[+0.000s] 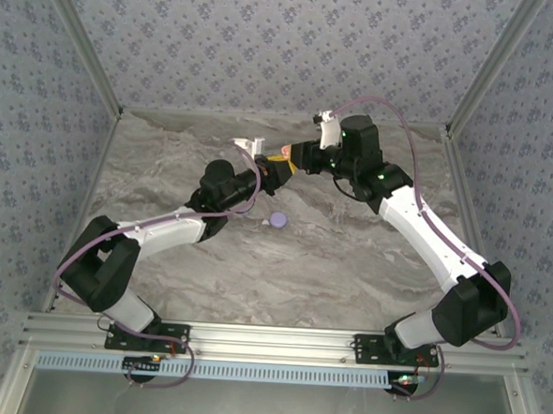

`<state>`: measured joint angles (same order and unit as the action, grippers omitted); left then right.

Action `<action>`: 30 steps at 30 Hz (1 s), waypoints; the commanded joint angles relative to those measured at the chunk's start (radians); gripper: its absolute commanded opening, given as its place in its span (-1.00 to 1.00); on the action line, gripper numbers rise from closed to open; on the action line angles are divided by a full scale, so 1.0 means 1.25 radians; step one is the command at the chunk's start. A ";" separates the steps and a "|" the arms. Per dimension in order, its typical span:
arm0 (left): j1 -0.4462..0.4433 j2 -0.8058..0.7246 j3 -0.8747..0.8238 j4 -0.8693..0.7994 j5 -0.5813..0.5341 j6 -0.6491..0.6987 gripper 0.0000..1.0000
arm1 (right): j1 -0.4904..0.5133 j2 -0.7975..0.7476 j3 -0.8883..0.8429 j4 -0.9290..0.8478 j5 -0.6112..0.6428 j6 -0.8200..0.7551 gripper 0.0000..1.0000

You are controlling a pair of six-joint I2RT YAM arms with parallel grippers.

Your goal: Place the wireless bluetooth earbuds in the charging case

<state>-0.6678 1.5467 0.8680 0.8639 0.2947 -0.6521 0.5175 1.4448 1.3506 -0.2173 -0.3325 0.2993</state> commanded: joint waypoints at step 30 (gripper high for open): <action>-0.013 -0.072 0.016 -0.145 -0.002 0.247 -0.89 | -0.011 -0.014 0.098 -0.244 -0.008 -0.086 -0.07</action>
<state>-0.6773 1.4899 0.8730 0.6800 0.2981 -0.3809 0.5106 1.4429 1.4384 -0.4629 -0.3363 0.2192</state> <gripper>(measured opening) 0.189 0.466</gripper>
